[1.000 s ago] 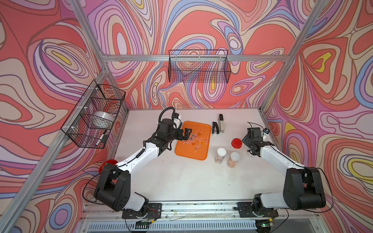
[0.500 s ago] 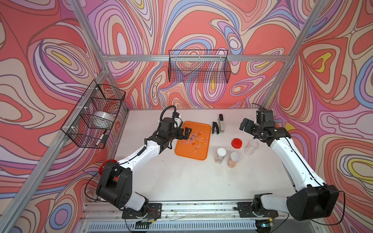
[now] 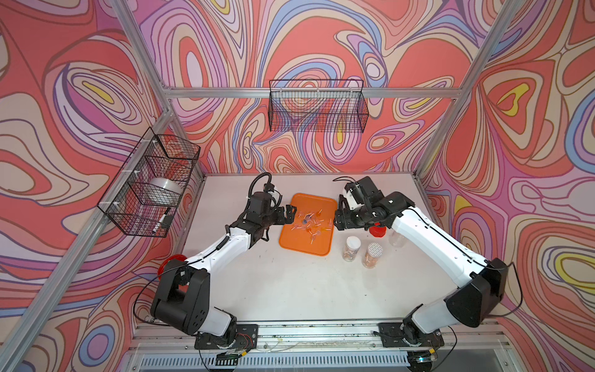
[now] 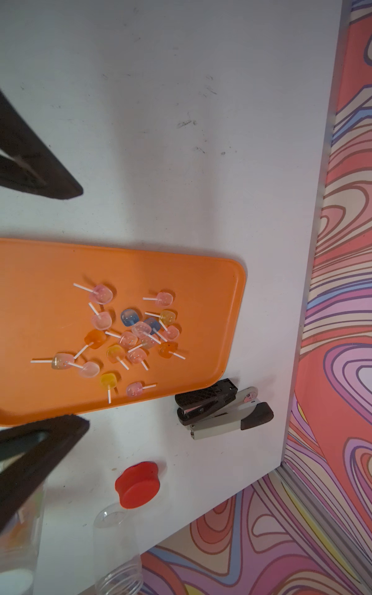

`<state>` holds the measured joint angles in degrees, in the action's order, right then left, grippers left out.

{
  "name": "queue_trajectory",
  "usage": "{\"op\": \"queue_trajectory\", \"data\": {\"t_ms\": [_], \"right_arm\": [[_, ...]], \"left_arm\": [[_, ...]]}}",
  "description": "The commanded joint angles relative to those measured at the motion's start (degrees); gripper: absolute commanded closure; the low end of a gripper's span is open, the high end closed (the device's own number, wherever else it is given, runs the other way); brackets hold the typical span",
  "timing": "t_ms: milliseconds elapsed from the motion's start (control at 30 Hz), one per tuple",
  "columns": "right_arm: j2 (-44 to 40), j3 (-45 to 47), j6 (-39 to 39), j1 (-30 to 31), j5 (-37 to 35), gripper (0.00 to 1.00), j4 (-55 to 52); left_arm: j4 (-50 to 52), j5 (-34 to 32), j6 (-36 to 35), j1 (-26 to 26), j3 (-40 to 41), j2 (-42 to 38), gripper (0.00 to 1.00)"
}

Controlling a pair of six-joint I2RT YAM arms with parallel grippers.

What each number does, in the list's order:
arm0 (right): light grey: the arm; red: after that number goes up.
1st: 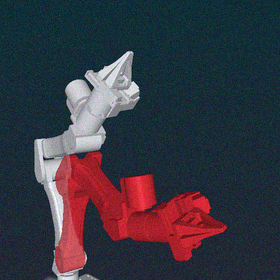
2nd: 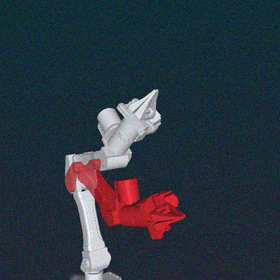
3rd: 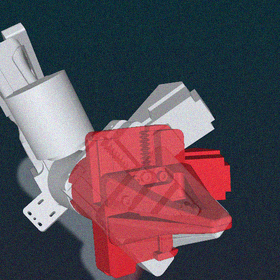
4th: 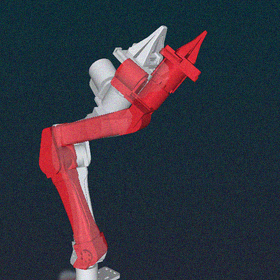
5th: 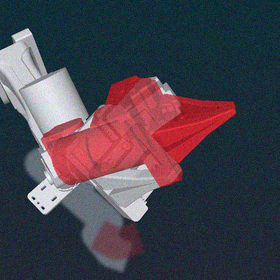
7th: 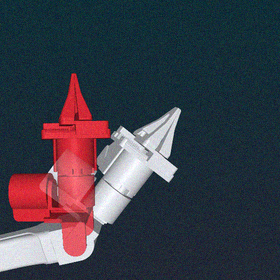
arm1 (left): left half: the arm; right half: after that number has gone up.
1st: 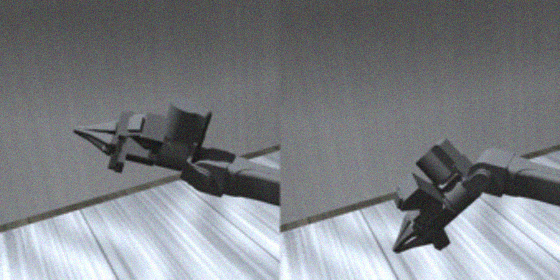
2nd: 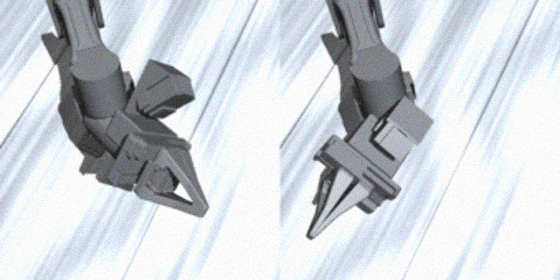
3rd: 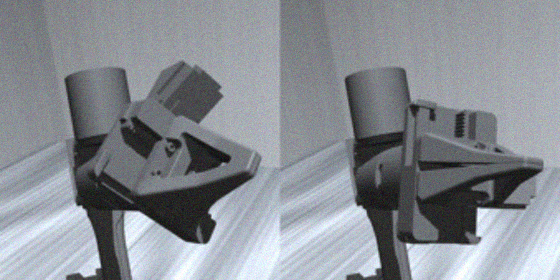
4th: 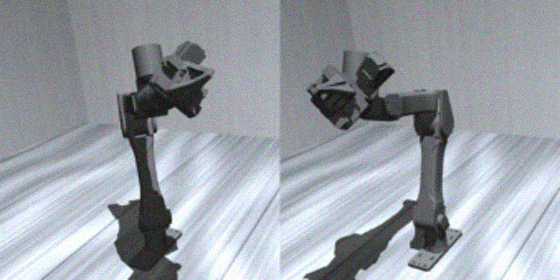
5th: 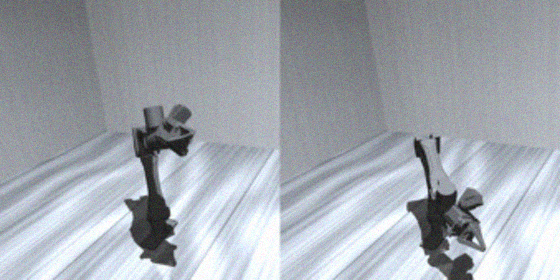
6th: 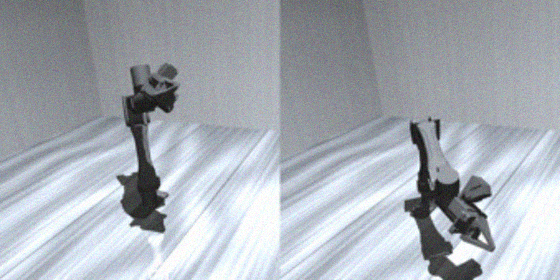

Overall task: Pour the candies out of the jar
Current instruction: Pick up the jar from the center of the board.

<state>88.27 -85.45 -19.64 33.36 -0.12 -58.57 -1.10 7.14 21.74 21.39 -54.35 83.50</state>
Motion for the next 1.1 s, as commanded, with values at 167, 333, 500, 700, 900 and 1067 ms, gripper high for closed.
{"op": "queue_trajectory", "data": {"t_ms": [167, 333, 500, 700, 900, 1067], "right_arm": [[0.94, 1.54, -3.63, 2.45, -10.05, 0.17, -6.29], [2.77, 5.01, -4.74, 2.54, -10.16, 0.18, -5.46], [2.9, 8.42, -6.58, 2.55, -9.28, 0.18, -2.97], [4.46, 11.92, -7.68, 2.5, -9.68, 0.2, -0.12], [5.67, 12.23, -8.14, 2.5, -10.15, 0.25, 3.06], [6.78, 12.64, -8.23, 2.54, -10.77, 0.3, 3.04]], "left_arm": [[-1.39, -0.55, 2.77, -0.28, 1.52, -1.6, 0.0], [-1.86, 2.18, 3.81, -0.22, 1.52, -1.37, 0.0], [-2.17, 2.39, 3.47, -0.25, 2.23, -1.9, 0.0], [-2.66, 3.17, 3.89, -0.29, 2.45, -1.59, 0.0], [-3.03, 3.95, 4.3, -0.29, 2.5, -1.63, 0.0], [-2.9, 2.55, 4.1, -0.28, 2.96, -2.42, 0.0]]}}
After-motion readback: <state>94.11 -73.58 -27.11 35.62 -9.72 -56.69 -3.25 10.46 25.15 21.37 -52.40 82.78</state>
